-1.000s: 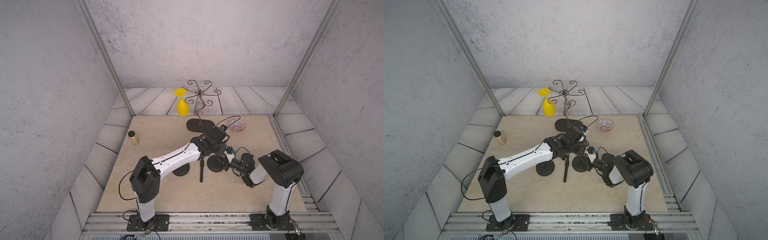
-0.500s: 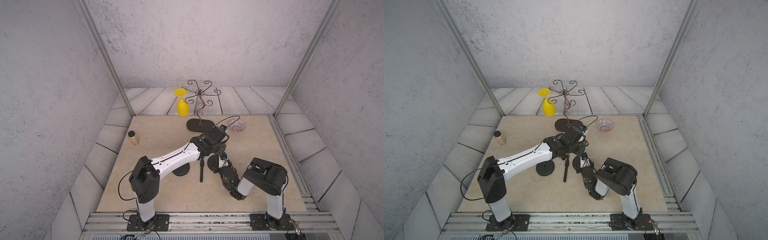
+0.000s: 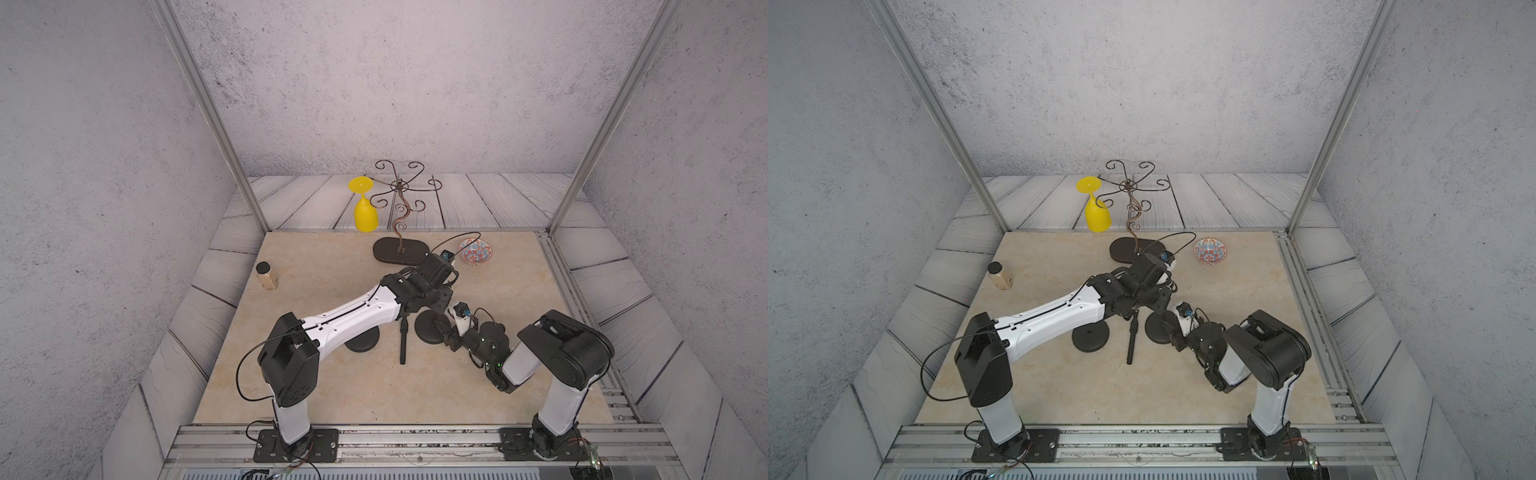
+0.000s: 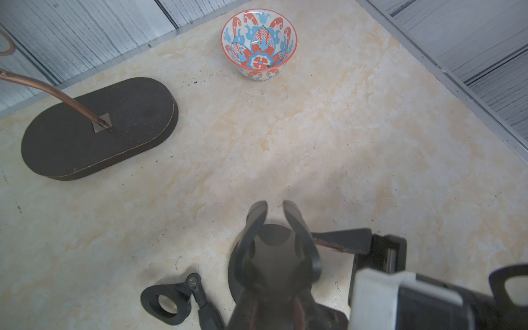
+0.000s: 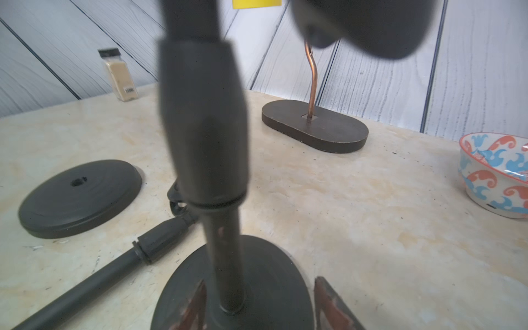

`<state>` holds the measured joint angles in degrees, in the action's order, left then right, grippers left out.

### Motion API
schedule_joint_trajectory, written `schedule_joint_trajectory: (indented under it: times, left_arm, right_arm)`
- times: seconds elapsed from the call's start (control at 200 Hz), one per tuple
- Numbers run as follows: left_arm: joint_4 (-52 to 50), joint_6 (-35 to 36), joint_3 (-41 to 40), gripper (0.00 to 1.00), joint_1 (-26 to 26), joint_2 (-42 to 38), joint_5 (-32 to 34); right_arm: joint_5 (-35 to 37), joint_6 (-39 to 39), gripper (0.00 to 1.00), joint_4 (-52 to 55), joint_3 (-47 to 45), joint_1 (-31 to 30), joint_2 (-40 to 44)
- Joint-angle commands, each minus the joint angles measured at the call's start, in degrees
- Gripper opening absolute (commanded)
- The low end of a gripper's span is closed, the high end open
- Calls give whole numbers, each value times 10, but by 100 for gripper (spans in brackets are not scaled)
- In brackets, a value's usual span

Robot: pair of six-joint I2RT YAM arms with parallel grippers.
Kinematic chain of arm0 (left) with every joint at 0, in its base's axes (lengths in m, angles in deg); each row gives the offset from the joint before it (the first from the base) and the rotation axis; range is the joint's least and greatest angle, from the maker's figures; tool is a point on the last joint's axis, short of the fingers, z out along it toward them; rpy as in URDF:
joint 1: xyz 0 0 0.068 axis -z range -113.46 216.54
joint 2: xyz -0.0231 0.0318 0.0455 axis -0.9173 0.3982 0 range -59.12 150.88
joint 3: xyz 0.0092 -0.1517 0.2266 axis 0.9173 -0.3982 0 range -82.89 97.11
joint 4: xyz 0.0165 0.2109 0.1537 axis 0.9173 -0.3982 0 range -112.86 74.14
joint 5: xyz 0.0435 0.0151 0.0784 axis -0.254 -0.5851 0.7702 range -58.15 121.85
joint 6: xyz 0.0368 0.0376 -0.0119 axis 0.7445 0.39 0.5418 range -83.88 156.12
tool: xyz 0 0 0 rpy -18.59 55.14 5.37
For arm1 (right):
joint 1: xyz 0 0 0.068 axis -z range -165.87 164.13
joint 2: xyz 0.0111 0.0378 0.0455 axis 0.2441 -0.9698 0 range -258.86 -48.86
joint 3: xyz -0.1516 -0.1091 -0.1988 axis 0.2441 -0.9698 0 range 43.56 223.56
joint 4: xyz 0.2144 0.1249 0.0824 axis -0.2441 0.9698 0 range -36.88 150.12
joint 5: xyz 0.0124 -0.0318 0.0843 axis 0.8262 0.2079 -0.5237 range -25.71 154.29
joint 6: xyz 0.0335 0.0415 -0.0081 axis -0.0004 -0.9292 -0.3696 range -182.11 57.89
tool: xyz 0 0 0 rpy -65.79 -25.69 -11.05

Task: Assemble a microphone stand
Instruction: Screw the microphone stand pole into the microphone stand base.

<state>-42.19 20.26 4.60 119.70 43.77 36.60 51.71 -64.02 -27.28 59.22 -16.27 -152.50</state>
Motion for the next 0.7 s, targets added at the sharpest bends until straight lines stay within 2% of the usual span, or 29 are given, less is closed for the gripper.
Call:
schedule_joint_trajectory:
  times: [0.0, 0.06, 0.13, 0.29, 0.415, 0.48, 0.565, 0.621, 0.696]
  left_arm:
    - [-105, 0, -32, 15, 7, 36, -26]
    - [-106, 0, -31, 15, 6, 38, -28]
    - [-108, 0, -30, 15, 6, 37, -27]
    - [-108, 2, -29, 15, 6, 38, -27]
    - [-110, 1, -28, 15, 7, 40, -27]
    - [-110, 0, -29, 15, 7, 39, -26]
    - [-105, -1, -31, 15, 6, 39, -28]
    - [-104, -2, -32, 15, 7, 39, -28]
    - [-102, -4, -35, 15, 6, 39, -29]
  right_arm:
    - [-206, -26, 58, 2, 24, 33, -1]
    - [-243, -38, 56, 1, 45, 52, -21]
    - [-253, -41, 51, 0, 64, 63, -41]
    - [-257, -39, 26, 0, 94, 71, -66]
    - [-208, -37, 8, 1, 92, 70, -74]
    - [-137, -38, 0, 1, 77, 62, -69]
    - [3, -26, 0, 1, 47, 23, -57]
    - [135, -16, 0, 1, 32, -23, -53]
    - [360, -22, 0, 0, 28, -101, -59]
